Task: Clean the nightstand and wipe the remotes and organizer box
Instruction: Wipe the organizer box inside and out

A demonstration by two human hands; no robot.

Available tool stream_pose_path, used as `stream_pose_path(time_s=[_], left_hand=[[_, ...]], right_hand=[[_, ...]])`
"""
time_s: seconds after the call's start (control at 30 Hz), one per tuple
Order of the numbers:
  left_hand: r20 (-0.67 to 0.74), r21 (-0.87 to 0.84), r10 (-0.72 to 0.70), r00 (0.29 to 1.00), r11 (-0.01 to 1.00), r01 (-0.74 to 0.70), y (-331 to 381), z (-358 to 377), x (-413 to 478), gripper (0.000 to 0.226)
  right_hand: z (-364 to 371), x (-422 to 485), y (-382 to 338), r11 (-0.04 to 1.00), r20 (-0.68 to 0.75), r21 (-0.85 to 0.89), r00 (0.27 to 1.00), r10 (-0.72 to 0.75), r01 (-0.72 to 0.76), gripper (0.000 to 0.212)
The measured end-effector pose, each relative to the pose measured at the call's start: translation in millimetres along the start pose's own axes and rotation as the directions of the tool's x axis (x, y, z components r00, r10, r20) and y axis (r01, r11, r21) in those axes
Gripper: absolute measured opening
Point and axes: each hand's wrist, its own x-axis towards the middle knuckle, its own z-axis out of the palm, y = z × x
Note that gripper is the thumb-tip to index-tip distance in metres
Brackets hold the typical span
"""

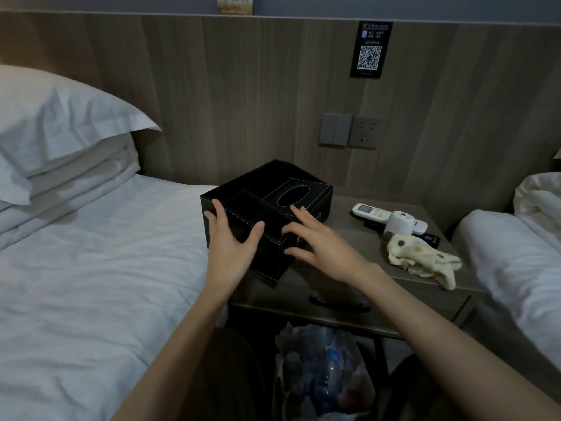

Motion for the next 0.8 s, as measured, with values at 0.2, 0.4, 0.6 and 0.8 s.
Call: stream_pose_path(time_s=[0.2, 0.4, 0.6, 0.8], left_hand=[[0.001, -0.094, -0.013, 1.0, 0.995, 0.013, -2.4, 11.8, 27.2, 0.097], [0.048, -0.094, -0.035, 0.998, 0.995, 0.039, -3.7, 30.3, 60.6, 0.096], [0.078, -0.158, -0.011, 0.997, 0.987, 0.023, -8.6, 52.1, 96.9, 0.096], [0.11, -0.173, -0.025, 0.994, 0.984, 0.044, -13.3, 71.7, 129.8, 0.096]], right_hand=[[1.7, 20.2, 11.8, 0.998, -0.003, 0.014, 0.998, 0.057, -0.057, 0.038], [3.6, 42.3, 37.1, 0.996, -0.022, -0.006, 0.996, 0.091, -0.091, 0.038], [0.7, 61.9, 62.6, 0.989, -0.033, -0.047, 0.99, 0.135, -0.137, 0.039], [-1.0, 77.8, 87.9, 0.983, -0.033, -0.071, 0.985, 0.169, -0.171, 0.041]])
